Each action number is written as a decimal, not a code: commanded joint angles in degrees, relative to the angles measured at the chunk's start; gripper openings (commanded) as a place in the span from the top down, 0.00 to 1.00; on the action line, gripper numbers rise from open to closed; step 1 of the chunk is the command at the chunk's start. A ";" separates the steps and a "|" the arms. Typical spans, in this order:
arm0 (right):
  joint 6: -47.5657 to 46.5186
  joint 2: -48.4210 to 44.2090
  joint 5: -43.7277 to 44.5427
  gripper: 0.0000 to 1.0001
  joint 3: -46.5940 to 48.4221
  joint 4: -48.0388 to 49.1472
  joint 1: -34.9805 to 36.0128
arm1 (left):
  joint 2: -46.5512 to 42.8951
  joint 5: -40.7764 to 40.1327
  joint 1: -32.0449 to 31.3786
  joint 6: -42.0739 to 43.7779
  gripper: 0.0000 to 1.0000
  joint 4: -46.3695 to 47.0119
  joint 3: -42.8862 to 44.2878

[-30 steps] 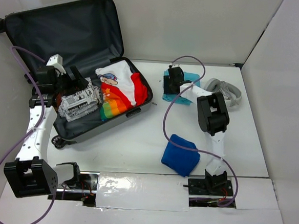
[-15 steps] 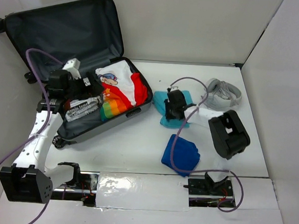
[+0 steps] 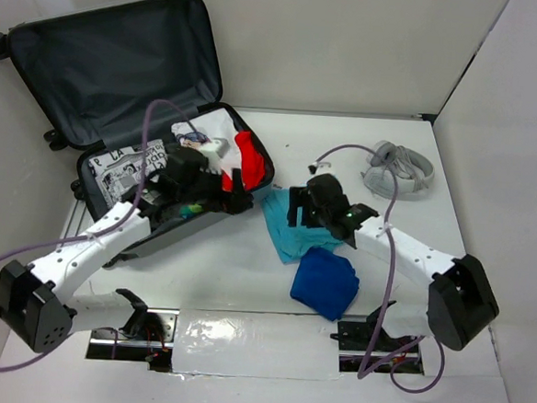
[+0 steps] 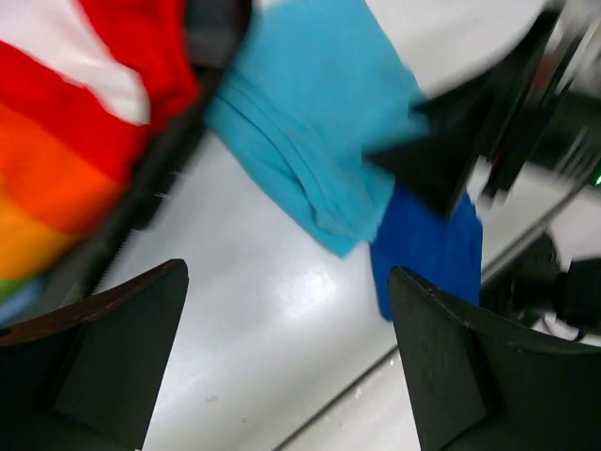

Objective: Pack the luggage

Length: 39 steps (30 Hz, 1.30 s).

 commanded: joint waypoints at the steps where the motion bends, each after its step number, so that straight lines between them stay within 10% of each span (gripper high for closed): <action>1: -3.92 -2.18 3.39 0.14 2.88 -1.33 -6.58 | 3.43 -7.27 -7.48 -3.26 0.00 -0.99 1.57; 12: -11.57 11.15 -17.68 0.16 4.90 12.81 -25.67 | 28.21 -25.84 -21.57 -32.42 0.00 -4.94 12.46; 29: -18.52 27.28 -28.23 0.20 10.19 12.03 -27.35 | 40.26 -25.04 -20.34 -35.53 0.20 0.85 12.90; 34: -17.99 22.97 -33.54 0.27 6.22 13.26 -27.35 | 42.11 -24.52 -19.81 -35.00 0.24 0.85 13.61; 39: -17.29 22.96 -33.54 0.60 5.52 15.01 -27.35 | 43.17 -23.47 -19.81 -34.47 0.29 1.56 13.61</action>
